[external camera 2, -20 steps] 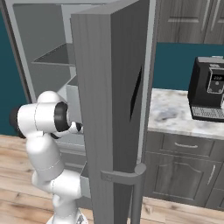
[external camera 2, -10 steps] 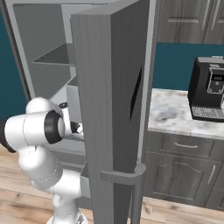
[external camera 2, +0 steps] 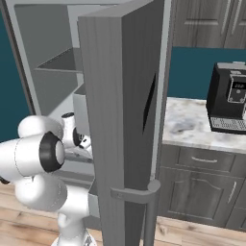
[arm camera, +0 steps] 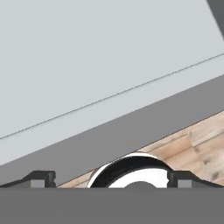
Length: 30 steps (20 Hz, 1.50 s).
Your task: Fully open the fridge drawer.
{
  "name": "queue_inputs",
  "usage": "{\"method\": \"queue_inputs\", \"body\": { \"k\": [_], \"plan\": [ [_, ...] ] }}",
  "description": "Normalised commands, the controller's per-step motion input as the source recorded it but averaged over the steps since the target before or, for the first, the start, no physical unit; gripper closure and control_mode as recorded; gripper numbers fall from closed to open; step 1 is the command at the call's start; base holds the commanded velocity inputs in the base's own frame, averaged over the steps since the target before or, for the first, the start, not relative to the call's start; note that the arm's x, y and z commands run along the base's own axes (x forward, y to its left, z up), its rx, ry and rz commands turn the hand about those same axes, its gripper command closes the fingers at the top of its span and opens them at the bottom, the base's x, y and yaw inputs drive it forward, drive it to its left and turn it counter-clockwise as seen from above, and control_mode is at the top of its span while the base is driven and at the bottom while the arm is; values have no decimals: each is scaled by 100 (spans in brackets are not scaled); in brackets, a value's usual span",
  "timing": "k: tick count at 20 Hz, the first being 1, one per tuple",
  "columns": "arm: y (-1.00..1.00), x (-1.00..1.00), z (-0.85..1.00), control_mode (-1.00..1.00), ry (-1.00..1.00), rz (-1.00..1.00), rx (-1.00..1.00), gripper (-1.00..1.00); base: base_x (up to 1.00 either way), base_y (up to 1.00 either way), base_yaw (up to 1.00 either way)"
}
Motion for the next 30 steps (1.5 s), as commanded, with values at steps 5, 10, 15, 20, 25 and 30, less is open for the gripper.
{"method": "queue_inputs", "body": {
  "k": [5, 10, 15, 20, 25, 30],
  "plan": [
    [-66, -100, -68, -100, 21, 0, -8, -100, 0, 0, 0],
    [-71, -100, -67, -100, 21, 0, -7, -100, 0, 0, 0],
    [-80, -100, -64, -100, 19, 0, -5, -100, 0, 0, 0],
    [-92, -100, -22, -100, 2, 0, 4, -100, 0, 0, 0],
    [-85, -100, 9, -100, -19, 0, 17, -100, 0, 0, 0],
    [-51, -100, 65, -100, -25, 0, 21, -100, 0, 0, 0]
  ]
}}
